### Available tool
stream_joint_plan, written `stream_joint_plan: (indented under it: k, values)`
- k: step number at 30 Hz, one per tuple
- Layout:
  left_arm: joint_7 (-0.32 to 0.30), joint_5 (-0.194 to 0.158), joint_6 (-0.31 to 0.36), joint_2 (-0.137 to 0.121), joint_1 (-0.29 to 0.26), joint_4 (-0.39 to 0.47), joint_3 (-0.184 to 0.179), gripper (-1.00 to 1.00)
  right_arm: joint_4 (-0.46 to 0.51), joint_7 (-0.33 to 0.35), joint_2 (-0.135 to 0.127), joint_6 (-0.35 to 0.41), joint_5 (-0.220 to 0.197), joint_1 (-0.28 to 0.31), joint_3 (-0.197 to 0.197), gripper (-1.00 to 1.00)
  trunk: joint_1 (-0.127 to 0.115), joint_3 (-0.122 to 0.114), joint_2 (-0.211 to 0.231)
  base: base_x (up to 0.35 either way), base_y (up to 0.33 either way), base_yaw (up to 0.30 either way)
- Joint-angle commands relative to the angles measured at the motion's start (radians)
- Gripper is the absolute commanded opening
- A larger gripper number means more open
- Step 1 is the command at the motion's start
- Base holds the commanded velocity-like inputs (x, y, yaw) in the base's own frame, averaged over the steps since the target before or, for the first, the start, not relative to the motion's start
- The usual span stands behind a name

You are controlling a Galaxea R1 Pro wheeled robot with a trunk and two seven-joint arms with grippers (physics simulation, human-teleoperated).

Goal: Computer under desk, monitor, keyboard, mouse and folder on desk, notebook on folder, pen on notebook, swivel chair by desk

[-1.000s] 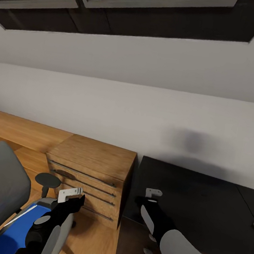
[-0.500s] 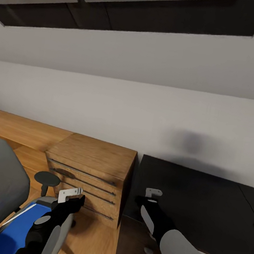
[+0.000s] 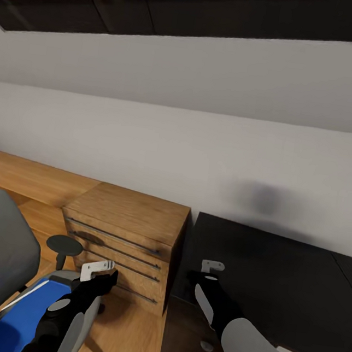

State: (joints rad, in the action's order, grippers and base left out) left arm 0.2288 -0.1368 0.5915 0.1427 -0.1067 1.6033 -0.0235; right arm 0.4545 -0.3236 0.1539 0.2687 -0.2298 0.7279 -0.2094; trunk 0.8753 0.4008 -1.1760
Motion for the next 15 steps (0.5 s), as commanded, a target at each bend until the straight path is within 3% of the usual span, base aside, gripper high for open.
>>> stream_joint_plan:
  k: [1,7,15]
  values:
    - [0.009,-0.011,0.004,0.0,-0.001,0.001,-0.001,1.0,0.002,-0.01,-0.001,0.005,-0.011,0.0,-0.008,-1.0,0.004,0.004,-0.008,0.0,0.0,0.0]
    - [0.009,-0.011,0.004,-0.001,-0.001,0.001,-0.001,1.0,0.003,-0.011,0.0,0.004,-0.011,0.0,-0.01,-1.0,0.027,0.023,-0.05,0.0,0.0,0.0]
    - [0.008,-0.012,0.005,-0.002,-0.001,0.0,-0.001,1.0,0.003,-0.011,0.0,0.004,-0.011,0.0,-0.012,-1.0,0.027,0.023,-0.05,0.0,0.0,0.057]
